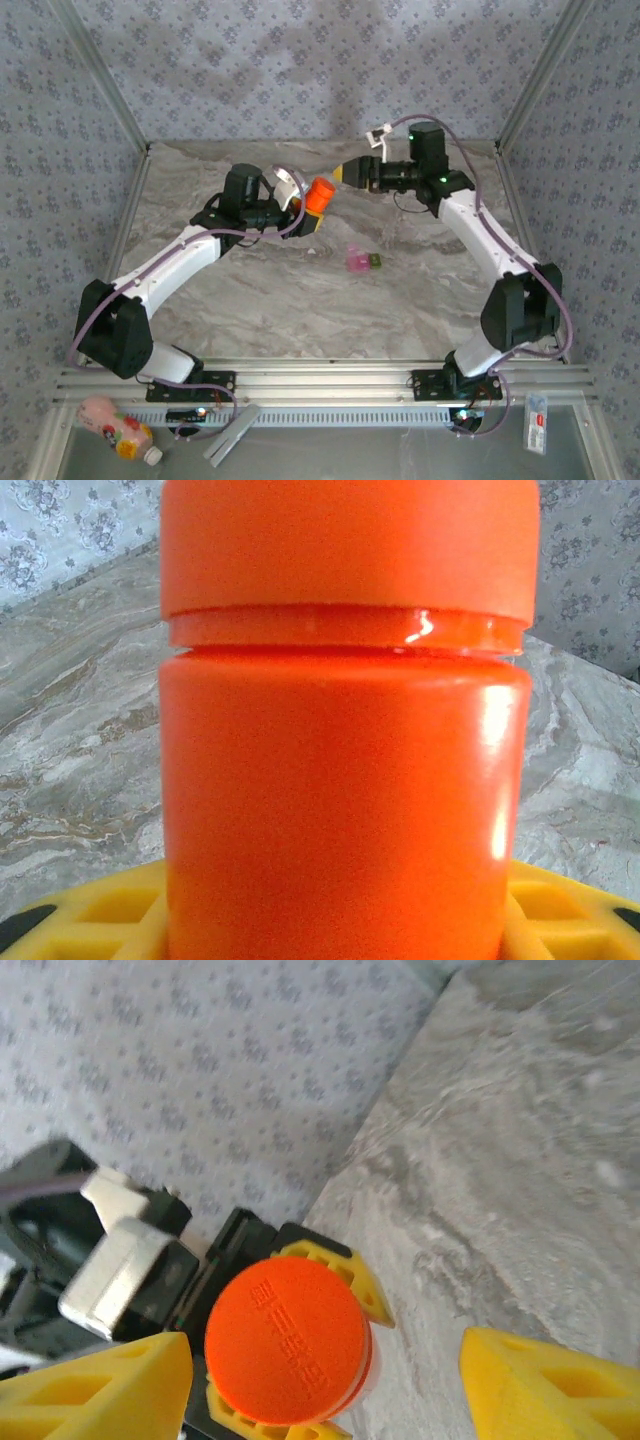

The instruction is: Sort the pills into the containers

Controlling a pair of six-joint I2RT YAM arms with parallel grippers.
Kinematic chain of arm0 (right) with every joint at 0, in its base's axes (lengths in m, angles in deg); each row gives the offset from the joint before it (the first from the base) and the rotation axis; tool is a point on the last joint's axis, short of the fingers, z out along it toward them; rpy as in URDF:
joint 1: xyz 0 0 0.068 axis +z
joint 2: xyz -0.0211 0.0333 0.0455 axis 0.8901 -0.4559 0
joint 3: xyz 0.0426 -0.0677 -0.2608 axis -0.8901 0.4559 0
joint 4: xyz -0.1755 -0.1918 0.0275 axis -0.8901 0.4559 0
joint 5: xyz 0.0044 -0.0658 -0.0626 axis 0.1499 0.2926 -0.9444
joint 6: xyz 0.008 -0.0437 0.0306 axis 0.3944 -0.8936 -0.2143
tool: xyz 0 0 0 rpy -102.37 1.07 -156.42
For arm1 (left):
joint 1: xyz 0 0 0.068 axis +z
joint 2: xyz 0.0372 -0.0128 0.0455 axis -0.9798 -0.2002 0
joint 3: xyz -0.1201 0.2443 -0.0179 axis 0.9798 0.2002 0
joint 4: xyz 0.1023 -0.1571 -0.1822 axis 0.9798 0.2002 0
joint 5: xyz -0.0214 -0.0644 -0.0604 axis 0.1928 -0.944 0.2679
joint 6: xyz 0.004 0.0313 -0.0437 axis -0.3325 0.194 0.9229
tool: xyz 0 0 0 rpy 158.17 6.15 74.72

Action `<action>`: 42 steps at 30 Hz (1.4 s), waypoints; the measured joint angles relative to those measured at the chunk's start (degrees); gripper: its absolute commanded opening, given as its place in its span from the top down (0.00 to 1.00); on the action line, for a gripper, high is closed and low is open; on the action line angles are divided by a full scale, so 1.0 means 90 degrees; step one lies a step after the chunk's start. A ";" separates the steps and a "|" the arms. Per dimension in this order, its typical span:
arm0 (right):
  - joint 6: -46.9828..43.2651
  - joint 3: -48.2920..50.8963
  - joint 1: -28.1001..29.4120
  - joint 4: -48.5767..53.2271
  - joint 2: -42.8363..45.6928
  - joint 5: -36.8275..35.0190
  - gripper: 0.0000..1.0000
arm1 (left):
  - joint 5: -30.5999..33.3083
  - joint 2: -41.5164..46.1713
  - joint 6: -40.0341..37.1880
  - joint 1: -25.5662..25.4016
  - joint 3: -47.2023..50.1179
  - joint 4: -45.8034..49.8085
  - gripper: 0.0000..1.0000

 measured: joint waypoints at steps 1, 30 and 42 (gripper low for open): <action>0.0192 0.0000 -0.0005 0.0148 0.0170 -0.0357 0.27 | 0.0000 0.0000 -0.0005 0.0000 0.0000 0.0007 1.00; 0.1520 -0.0294 0.1282 0.0736 -0.0041 -0.2528 0.31 | 0.0022 0.0000 -0.0100 0.0000 0.0000 0.0151 1.00; 0.1515 -0.0294 0.1455 0.0777 -0.0041 -0.2501 0.29 | 0.0000 -0.0002 -0.0097 0.0000 -0.0007 0.0170 1.00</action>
